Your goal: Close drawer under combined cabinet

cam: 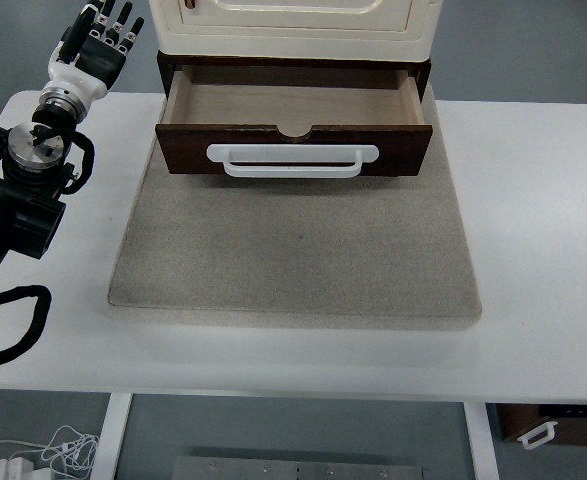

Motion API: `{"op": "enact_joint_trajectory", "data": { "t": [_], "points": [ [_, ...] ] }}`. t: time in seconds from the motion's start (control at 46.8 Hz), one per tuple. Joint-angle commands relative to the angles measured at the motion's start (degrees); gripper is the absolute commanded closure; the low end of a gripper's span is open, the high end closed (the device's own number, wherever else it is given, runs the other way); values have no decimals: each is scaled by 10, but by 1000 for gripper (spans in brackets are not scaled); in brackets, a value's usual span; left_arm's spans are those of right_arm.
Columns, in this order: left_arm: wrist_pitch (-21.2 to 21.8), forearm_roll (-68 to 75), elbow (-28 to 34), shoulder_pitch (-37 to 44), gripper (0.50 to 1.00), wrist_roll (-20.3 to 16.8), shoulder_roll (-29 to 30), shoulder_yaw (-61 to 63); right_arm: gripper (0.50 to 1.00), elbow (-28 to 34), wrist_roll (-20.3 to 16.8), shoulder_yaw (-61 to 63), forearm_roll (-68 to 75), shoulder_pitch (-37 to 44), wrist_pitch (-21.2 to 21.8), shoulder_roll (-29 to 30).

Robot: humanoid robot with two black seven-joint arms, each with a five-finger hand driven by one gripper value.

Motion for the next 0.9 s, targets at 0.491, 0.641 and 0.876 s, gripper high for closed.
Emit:
{"op": "enact_joint_trajectory", "data": {
  "t": [0.491,0.641,0.876],
  "points": [
    [-3,-2,14,-2,500,-12,26,1,548,1,0,0,0,0,0,0],
    [-7,-3,16,-6,500,-12,42,1,548,0,0,0,0,0,0,0],
    [-6,3,13,-10,500,-12,86,3,548,0,0,0,0,0,0,0]
  ]
}}
